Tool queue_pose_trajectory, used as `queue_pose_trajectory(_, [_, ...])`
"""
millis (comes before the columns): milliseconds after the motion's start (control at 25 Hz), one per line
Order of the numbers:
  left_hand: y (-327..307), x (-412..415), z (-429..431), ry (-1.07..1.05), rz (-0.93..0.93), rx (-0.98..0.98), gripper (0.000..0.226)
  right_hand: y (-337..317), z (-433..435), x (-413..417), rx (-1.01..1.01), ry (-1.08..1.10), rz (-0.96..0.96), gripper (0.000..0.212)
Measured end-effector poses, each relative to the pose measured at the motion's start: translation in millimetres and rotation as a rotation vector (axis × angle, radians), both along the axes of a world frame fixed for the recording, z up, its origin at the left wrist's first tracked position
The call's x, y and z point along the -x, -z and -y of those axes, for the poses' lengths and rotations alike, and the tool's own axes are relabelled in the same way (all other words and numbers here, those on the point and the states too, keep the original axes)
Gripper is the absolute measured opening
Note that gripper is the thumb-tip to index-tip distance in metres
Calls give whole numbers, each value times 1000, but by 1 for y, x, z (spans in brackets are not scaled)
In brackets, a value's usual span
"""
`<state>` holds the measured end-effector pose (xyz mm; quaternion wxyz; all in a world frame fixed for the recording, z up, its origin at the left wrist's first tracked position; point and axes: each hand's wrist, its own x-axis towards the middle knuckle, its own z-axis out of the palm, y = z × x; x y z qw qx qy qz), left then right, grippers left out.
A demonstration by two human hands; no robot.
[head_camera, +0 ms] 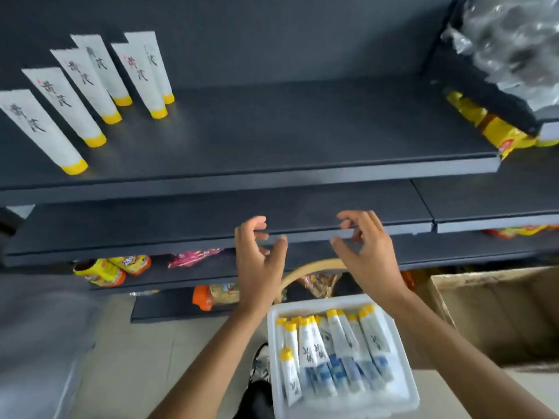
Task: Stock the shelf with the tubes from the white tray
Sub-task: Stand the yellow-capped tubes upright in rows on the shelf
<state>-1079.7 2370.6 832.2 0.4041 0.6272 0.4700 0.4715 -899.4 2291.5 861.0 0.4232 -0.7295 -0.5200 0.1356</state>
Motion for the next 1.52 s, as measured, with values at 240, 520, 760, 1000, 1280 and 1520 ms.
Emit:
queue_pose_trajectory(240, [115, -29, 50, 152, -249, 269, 43, 115, 87, -46, 268, 203, -40, 41])
queue_pose_trajectory(520, [259, -54, 89, 411, -851, 544, 57, 248, 159, -59, 629, 334, -133, 43])
queue_pose_trajectory(760, [346, -66, 49, 912, -1337, -54, 62, 323, 162, -67, 701, 311, -93, 44])
queue_pose_trajectory(1000, [390, -66, 24, 1332, -1580, -467, 48, 365, 157, -60, 735, 298, -111, 44])
queue_pose_trajectory(1280, [391, -51, 16, 1475, -1576, -559, 38, 380, 161, -46, 764, 296, -139, 38])
queue_pose_trajectory(1520, [351, 3, -13, 980, -1180, 8, 37, 370, 135, -30, 752, 211, -131, 35])
